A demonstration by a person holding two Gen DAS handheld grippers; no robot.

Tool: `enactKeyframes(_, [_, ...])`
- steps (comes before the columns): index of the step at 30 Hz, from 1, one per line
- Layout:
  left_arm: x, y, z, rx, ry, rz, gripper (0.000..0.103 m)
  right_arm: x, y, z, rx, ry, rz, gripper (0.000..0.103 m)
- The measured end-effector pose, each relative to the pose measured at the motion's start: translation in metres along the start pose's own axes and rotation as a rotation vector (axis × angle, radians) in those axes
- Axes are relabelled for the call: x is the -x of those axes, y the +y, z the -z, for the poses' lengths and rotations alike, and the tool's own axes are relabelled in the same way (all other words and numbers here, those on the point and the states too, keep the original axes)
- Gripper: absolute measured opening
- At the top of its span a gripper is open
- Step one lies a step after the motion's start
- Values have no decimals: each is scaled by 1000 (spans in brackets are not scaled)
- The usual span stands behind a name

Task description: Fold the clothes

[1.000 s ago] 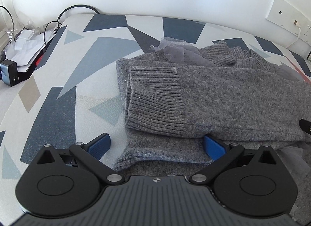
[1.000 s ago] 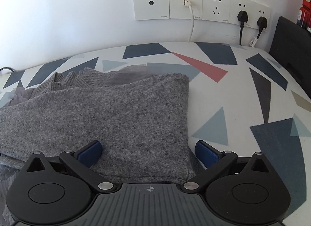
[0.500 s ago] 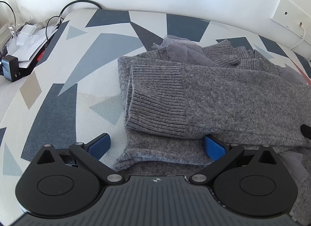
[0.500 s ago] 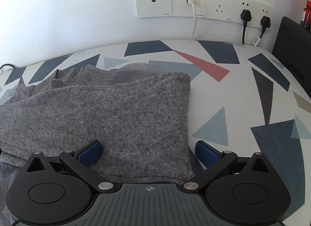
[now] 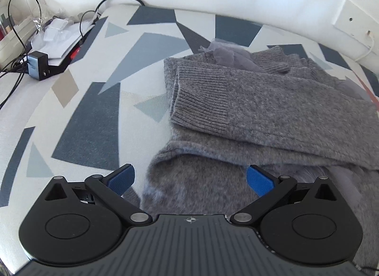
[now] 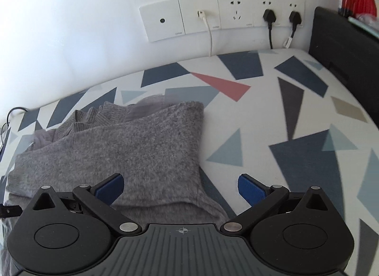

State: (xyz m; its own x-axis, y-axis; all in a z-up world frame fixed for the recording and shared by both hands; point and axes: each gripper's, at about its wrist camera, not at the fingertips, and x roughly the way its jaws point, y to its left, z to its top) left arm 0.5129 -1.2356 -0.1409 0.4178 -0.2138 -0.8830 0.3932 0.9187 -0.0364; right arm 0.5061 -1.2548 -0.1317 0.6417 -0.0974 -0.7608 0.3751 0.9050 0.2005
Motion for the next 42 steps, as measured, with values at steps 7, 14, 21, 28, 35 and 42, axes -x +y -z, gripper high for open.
enactKeyframes(7, [50,36,34,42,-48,131,103,45,3,37,-56,-34,56,102])
enactKeyframes(14, [88,62,93,-40,-73,133,103,96,32,94,-28,-37,62,102])
enactKeyframes(21, [111,90,142,-16,-59,192,103,131,44,146,-1,-14,90,102])
enactKeyframes(28, [121,112,183,-32,-72,210,103,154,34,171,-20,-12,128,102])
enactKeyframes(35, [110,122,193,-22,-34,161,103,160,22,175,-55,-25,142,102])
enactKeyframes(42, [102,121,183,8,-42,201,103,151,10,185,-37,-4,142,102])
